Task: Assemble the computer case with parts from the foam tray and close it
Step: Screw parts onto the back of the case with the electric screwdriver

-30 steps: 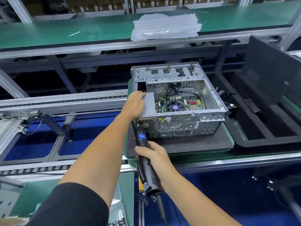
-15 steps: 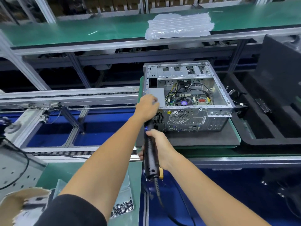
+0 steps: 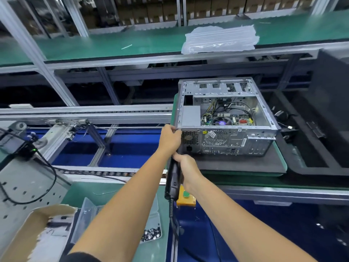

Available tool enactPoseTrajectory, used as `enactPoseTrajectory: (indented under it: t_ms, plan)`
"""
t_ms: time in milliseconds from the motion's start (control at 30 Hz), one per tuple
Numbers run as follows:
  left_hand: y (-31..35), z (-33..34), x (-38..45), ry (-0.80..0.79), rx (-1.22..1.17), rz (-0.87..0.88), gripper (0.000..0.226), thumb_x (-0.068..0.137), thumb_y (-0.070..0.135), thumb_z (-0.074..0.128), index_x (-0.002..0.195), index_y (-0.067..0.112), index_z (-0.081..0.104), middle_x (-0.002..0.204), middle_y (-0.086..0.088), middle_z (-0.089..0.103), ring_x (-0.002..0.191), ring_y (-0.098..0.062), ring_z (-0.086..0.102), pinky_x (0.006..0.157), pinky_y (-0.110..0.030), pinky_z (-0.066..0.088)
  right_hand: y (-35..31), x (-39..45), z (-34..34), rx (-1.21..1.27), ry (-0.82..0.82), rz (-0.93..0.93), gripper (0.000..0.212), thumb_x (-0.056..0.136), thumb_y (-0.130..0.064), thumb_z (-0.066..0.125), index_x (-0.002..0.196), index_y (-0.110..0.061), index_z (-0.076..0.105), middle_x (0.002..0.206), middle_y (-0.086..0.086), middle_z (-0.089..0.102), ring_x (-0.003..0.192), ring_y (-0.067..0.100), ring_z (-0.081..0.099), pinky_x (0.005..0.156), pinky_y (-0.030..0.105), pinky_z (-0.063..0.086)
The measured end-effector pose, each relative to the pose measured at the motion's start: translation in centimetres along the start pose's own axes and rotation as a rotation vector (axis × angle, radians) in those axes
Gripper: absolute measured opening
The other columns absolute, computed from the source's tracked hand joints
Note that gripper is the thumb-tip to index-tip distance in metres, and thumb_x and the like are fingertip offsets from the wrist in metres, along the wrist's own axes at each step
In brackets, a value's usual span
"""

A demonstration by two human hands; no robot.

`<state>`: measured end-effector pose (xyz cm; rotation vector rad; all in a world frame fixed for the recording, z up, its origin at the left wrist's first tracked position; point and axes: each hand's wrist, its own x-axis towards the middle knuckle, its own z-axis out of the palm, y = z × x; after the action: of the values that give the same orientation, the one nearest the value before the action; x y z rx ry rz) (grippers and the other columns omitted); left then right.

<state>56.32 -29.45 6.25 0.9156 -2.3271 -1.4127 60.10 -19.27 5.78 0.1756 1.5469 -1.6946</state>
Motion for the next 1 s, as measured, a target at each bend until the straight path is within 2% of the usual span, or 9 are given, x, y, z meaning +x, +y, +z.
enactPoseTrajectory:
  t_ms: [67, 133, 300, 367, 467, 600, 800, 933, 1000]
  plan:
    - [0.2, 0.1, -1.1, -0.045, -0.088, -0.123, 0.014, 0.095, 0.028, 0.048, 0.094, 0.014, 0.049, 0.091, -0.001, 0.051, 0.076, -0.013, 0.048, 0.066, -0.029, 0.038, 0.2, -0.3, -0.3, 0.000, 0.019, -0.009, 0.029, 0.093, -0.026, 0.061, 0.111, -0.003, 0.063, 0.093, 0.015, 0.062, 0.082, 0.029, 0.059, 0.074, 0.039, 0.048]
    - [0.1, 0.3, -2.7, -0.056, -0.119, -0.197, 0.023, 0.095, 0.030, 0.045, 0.079, 0.014, 0.046, 0.069, 0.000, 0.044, 0.061, -0.014, 0.040, 0.056, -0.031, 0.031, 0.1, -0.7, -0.7, 0.007, 0.035, -0.020, 0.022, 0.092, -0.023, 0.060, 0.102, -0.004, 0.066, 0.090, 0.016, 0.063, 0.081, 0.029, 0.060, 0.072, 0.038, 0.047]
    - [-0.4, 0.3, -8.1, -0.034, -0.386, -0.394, 0.022, 0.085, 0.030, 0.044, 0.069, 0.016, 0.047, 0.067, -0.003, 0.048, 0.064, -0.022, 0.046, 0.061, -0.030, 0.036, -0.5, -1.4, -0.6, 0.026, -0.010, -0.065, 0.014, 0.095, -0.025, 0.056, 0.091, -0.013, 0.060, 0.085, 0.007, 0.062, 0.072, 0.021, 0.060, 0.067, 0.032, 0.050]
    - [-0.8, -0.1, -10.1, -0.051, -0.544, -0.457, 0.022, 0.083, 0.031, 0.045, 0.073, 0.015, 0.056, 0.068, -0.005, 0.056, 0.064, -0.023, 0.053, 0.061, -0.030, 0.042, -0.4, -1.8, -0.3, 0.071, -0.006, -0.038, 0.015, 0.093, -0.026, 0.059, 0.095, -0.011, 0.059, 0.086, 0.009, 0.061, 0.074, 0.025, 0.060, 0.070, 0.034, 0.051]
    - [-1.4, -0.8, -12.3, -0.188, -0.569, -0.374, 0.023, 0.072, 0.017, 0.046, 0.087, 0.018, 0.065, 0.072, -0.008, 0.061, 0.064, -0.022, 0.060, 0.056, -0.026, 0.045, -0.3, -1.8, 0.0, 0.109, 0.035, 0.006, 0.031, 0.092, -0.025, 0.064, 0.110, 0.000, 0.059, 0.091, 0.015, 0.062, 0.082, 0.030, 0.061, 0.077, 0.041, 0.052]
    - [-2.0, -1.4, -13.0, -0.237, -0.519, -0.346, 0.060, 0.052, 0.007, 0.043, 0.110, 0.019, 0.055, 0.086, -0.016, 0.057, 0.070, -0.030, 0.056, 0.050, -0.028, 0.048, -0.4, -1.3, 0.2, 0.047, 0.086, -0.012, 0.038, 0.092, -0.027, 0.066, 0.118, -0.002, 0.055, 0.107, 0.018, 0.065, 0.085, 0.029, 0.062, 0.075, 0.037, 0.051]
    - [-2.3, -1.7, -12.8, -0.245, -0.538, -0.336, 0.055, 0.068, -0.005, 0.037, 0.114, 0.020, 0.054, 0.097, -0.020, 0.059, 0.082, -0.035, 0.058, 0.059, -0.036, 0.054, -0.4, -1.0, 0.6, 0.026, 0.096, -0.017, 0.037, 0.093, -0.027, 0.065, 0.120, -0.007, 0.051, 0.112, 0.016, 0.063, 0.095, 0.031, 0.063, 0.085, 0.042, 0.052]
    - [-2.3, -1.5, -12.8, -0.237, -0.469, -0.313, 0.054, 0.061, 0.006, 0.044, 0.113, 0.018, 0.054, 0.092, -0.018, 0.059, 0.078, -0.030, 0.058, 0.053, -0.030, 0.048, -0.1, -0.4, 0.4, 0.036, 0.093, -0.010, 0.036, 0.093, -0.029, 0.065, 0.119, -0.006, 0.054, 0.111, 0.016, 0.065, 0.101, 0.034, 0.064, 0.096, 0.050, 0.051]
    - [-2.5, -1.8, -12.0, -0.169, -0.443, -0.297, 0.050, 0.058, 0.019, 0.049, 0.107, 0.014, 0.060, 0.088, -0.012, 0.063, 0.075, -0.024, 0.059, 0.059, -0.031, 0.049, 0.0, -0.2, 0.4, 0.071, 0.074, 0.009, 0.039, 0.094, -0.032, 0.064, 0.120, -0.004, 0.055, 0.110, 0.017, 0.065, 0.104, 0.036, 0.064, 0.097, 0.051, 0.051]
